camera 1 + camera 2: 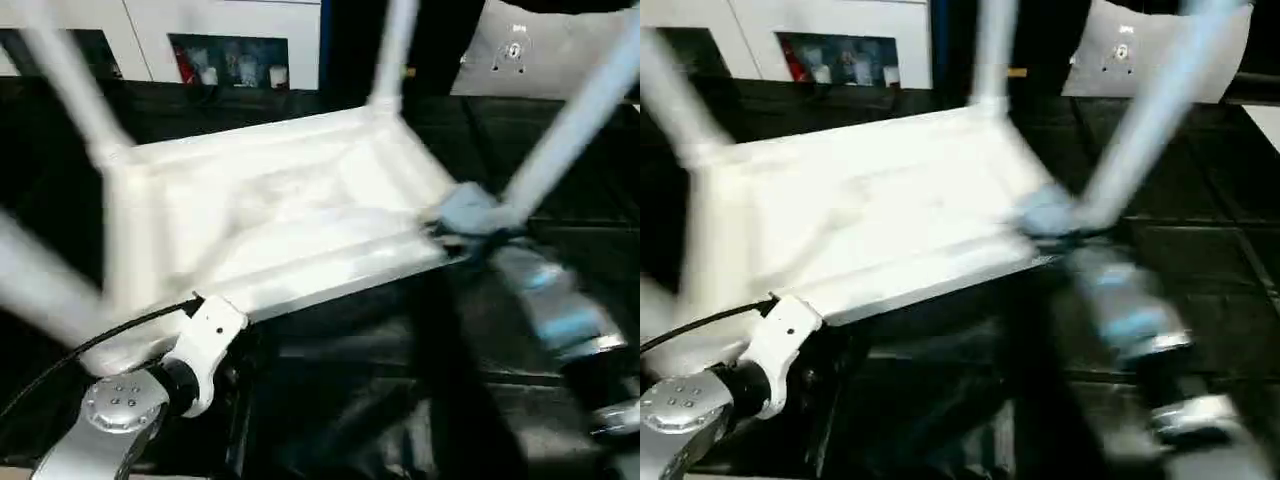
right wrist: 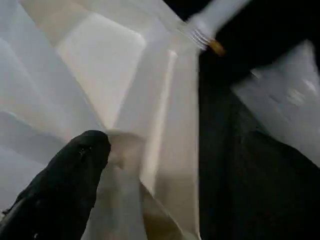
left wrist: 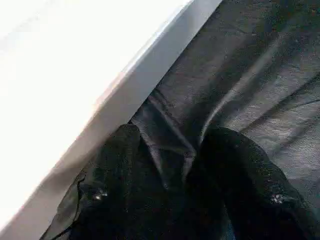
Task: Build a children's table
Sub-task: Rotate leg to tighten, then rotate table base
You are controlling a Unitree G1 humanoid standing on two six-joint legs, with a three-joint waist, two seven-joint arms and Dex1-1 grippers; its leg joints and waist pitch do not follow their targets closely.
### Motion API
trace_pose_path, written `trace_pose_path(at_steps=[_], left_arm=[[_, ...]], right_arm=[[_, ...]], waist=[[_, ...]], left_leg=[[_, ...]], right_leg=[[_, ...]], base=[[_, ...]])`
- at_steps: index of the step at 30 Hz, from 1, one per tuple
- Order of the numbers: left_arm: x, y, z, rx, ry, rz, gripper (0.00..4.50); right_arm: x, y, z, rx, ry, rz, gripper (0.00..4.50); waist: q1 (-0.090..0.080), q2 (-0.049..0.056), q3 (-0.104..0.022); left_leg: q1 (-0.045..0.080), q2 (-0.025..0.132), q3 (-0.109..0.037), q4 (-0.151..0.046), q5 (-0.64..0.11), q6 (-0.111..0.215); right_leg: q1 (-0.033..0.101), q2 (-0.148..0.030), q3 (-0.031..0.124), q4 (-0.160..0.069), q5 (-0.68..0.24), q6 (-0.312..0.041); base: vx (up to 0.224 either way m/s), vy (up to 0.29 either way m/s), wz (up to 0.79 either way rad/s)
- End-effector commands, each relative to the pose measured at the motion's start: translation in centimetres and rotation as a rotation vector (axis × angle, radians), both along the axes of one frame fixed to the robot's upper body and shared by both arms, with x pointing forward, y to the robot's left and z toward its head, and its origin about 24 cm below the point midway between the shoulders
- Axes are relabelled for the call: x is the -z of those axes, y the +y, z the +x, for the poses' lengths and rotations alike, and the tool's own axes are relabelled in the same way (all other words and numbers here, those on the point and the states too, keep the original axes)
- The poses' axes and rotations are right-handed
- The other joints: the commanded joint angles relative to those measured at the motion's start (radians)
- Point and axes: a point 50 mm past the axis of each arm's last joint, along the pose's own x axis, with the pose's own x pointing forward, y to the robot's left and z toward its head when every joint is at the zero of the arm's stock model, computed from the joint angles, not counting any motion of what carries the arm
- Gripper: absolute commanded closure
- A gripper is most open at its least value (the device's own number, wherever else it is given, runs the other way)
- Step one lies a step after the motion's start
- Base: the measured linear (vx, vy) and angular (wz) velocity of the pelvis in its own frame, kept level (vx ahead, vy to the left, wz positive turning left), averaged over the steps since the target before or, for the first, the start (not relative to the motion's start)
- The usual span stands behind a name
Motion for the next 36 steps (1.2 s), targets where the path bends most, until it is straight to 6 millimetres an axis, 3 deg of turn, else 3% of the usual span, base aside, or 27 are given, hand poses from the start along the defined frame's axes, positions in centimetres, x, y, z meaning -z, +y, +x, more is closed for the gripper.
trace_pose_path(at_steps=[1,2,6,8,12,13,15,18,19,22,26,27,31,36], left_arm=[[0.1,0.3,0.4,-0.033,-0.025,0.029,1.81],[0.1,0.3,0.4,-0.033,-0.025,0.029,1.81],[-0.1,0.2,0.6,-0.041,-0.078,0.006,1.81],[-0.2,0.3,0.5,-0.053,-0.087,-0.009,1.81],[-0.8,0.9,-0.7,-0.068,-0.148,-0.084,1.81],[-0.8,0.9,-0.7,-0.068,-0.148,-0.084,1.81],[-1.3,1.4,-1.1,-0.102,-0.197,-0.124,1.81],[-1.9,2.3,-1.3,-0.143,-0.257,-0.168,1.81],[-2.4,3.0,-1.3,-0.162,-0.289,-0.207,1.81],[-2.9,3.9,-1.1,-0.169,-0.323,-0.236,1.81],[-3.7,5.6,-0.3,-0.151,-0.358,-0.248,1.81],[-4.1,5.9,0.2,-0.131,-0.372,-0.269,1.81],[-5.0,6.8,1.9,-0.099,-0.39,-0.302,1.7],[-5.2,7.7,3.1,-0.062,-0.374,-0.295,1.38]], right_arm=[[0.3,-3.4,-0.5,0.094,0.0,-0.02,0.0],[0.3,-3.5,-0.5,0.096,0.0,-0.021,0.0],[-0.6,-7.8,-1.1,0.19,-0.017,-0.04,0.0],[-0.9,-7.9,-1.1,0.191,-0.022,-0.006,0.0],[-0.6,-5.8,-1.6,0.106,0.005,0.283,0.0],[-0.6,-5.7,-1.6,0.106,0.005,0.284,0.0],[-0.2,-4.4,-2.4,0.06,0.025,0.39,0.0],[0.2,-3.0,-3.2,0.007,0.039,0.49,0.0],[0.5,-1.6,-4.3,-0.037,0.064,0.548,0.0],[0.9,-0.4,-5.5,-0.092,0.102,0.591,0.0],[1.5,0.6,-7.2,-0.132,0.178,0.602,0.0],[1.8,0.8,-7.8,-0.137,0.213,0.618,0.0],[2.5,1.2,-9.1,-0.153,0.331,0.624,0.0],[3.0,1.4,-10.0,-0.161,0.402,0.603,0.0]], waist=[[-0.009,0.003,-0.066],[-0.009,0.004,-0.066],[-0.008,0.005,-0.066],[-0.008,0.001,-0.068],[-0.012,0.002,-0.068],[-0.016,0.0,-0.067],[-0.019,0.0,-0.064],[-0.022,0.002,-0.061],[-0.021,0.004,-0.058],[-0.021,0.002,-0.055],[-0.016,0.012,-0.051],[-0.014,0.013,-0.053],[-0.011,0.016,-0.059],[-0.012,0.017,-0.065]], left_leg=[[0.014,0.048,-0.016,-0.059,-0.172,0.066],[0.014,0.048,-0.017,-0.059,-0.179,0.067],[0.017,0.047,-0.015,-0.055,-0.196,0.077],[0.011,0.047,-0.016,-0.053,-0.183,0.089],[0.006,0.049,-0.018,-0.053,-0.174,0.126],[0.002,0.051,-0.021,-0.056,-0.169,0.13],[0.007,0.051,-0.019,-0.057,-0.189,0.133],[0.009,0.053,-0.02,-0.062,-0.227,0.111],[0.01,0.054,-0.021,-0.065,-0.245,0.1],[0.012,0.053,-0.024,-0.071,-0.273,0.084],[0.023,0.05,-0.023,-0.074,-0.308,0.063],[0.022,0.05,-0.027,-0.077,-0.31,0.053],[0.024,0.05,-0.028,-0.076,-0.293,0.046],[0.015,0.051,-0.028,-0.073,-0.24,0.056]], right_leg=[[0.053,-0.069,0.055,-0.068,-0.168,-0.194],[0.053,-0.07,0.054,-0.069,-0.183,-0.193],[0.05,-0.067,0.051,-0.075,-0.206,-0.197],[0.055,-0.067,0.051,-0.07,-0.185,-0.202],[0.06,-0.072,0.05,-0.07,-0.169,-0.202],[0.06,-0.069,0.046,-0.071,-0.179,-0.199],[0.053,-0.068,0.046,-0.078,-0.215,-0.2],[0.049,-0.068,0.046,-0.085,-0.297,-0.175],[0.045,-0.068,0.046,-0.09,-0.33,-0.161],[0.042,-0.065,0.047,-0.094,-0.367,-0.133],[0.031,-0.066,0.052,-0.099,-0.41,-0.109],[0.035,-0.068,0.052,-0.098,-0.418,-0.101],[0.035,-0.067,0.055,-0.091,-0.36,-0.114],[0.046,-0.074,0.056,-0.081,-0.287,-0.149]], base=[[0.0,0.0,0.0],[0.0,0.0,0.0],[0.0,0.0,0.0],[0.0,0.0,0.0],[0.0,0.0,0.0],[0.0,0.0,0.0],[0.0,0.0,0.0],[0.0,0.0,0.0],[0.0,0.0,0.0],[0.0,0.0,0.0],[0.0,0.0,0.0],[0.0,0.0,0.0],[0.0,0.0,0.0],[0.0,0.0,0.0]])
